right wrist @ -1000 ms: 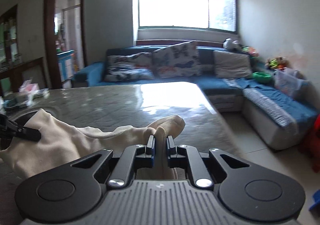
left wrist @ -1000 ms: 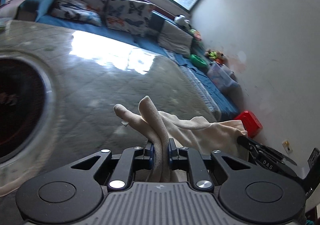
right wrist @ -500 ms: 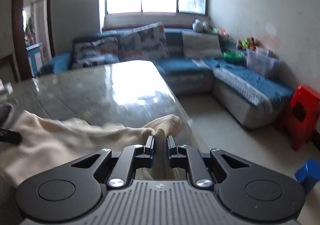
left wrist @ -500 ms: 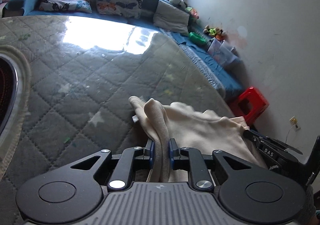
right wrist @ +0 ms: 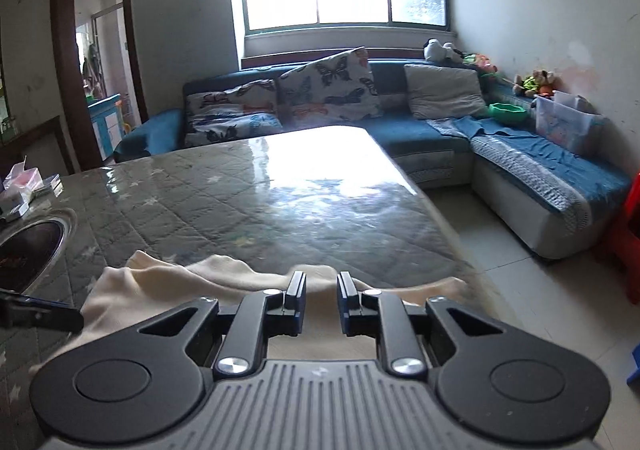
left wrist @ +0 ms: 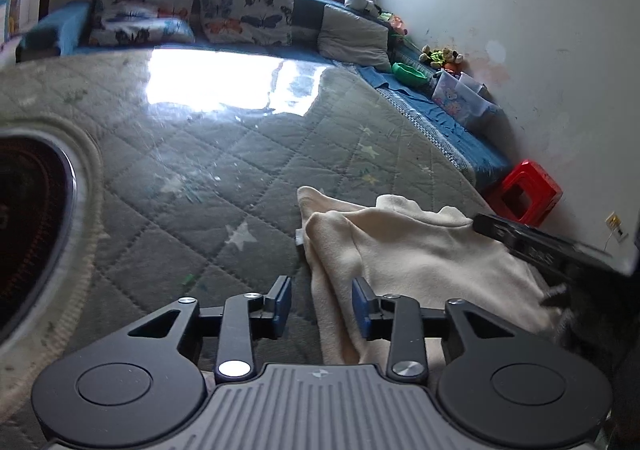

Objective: Fold clothes

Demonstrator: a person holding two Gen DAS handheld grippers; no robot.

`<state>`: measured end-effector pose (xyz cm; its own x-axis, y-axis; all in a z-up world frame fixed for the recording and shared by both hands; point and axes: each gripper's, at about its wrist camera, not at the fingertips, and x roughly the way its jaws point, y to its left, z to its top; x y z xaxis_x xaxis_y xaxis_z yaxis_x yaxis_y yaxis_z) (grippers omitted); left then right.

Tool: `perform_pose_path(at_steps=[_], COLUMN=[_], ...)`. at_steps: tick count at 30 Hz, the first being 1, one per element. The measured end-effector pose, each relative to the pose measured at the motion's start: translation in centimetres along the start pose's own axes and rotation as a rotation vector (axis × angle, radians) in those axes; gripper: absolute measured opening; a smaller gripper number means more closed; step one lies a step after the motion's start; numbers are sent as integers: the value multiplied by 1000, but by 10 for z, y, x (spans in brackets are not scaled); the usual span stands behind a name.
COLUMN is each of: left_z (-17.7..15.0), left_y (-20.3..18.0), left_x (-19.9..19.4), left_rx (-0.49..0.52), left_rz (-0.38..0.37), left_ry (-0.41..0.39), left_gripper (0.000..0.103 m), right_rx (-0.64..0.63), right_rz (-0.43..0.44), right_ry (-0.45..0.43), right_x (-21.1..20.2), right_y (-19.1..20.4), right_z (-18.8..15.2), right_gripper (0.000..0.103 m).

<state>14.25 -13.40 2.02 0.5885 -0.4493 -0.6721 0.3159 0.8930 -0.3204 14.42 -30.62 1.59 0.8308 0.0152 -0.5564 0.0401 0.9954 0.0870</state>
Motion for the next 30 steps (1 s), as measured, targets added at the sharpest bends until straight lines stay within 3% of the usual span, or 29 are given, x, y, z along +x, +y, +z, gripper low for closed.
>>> perform_pose_path(at_steps=[7, 11, 15, 21, 30], left_z=[-12, -23, -34, -50, -73], left_y=[1, 4, 7, 9, 18], left_x=[-14, -23, -31, -45, -67], left_rx=[107, 137, 159, 161, 157], left_rz=[108, 145, 173, 189, 210], left_ry=[-27, -41, -50, -68, -85], left_gripper=[59, 73, 79, 91, 97], right_rx=[-24, -40, -65, -60, -98], right_rz=[-16, -2, 15, 20, -86], right_ry=[32, 16, 9, -1, -50], right_x=[20, 4, -22, -59, -83], right_y=[13, 20, 29, 41, 60], right_z=[-1, -2, -15, -43, -71], right_gripper=[25, 37, 44, 45, 45])
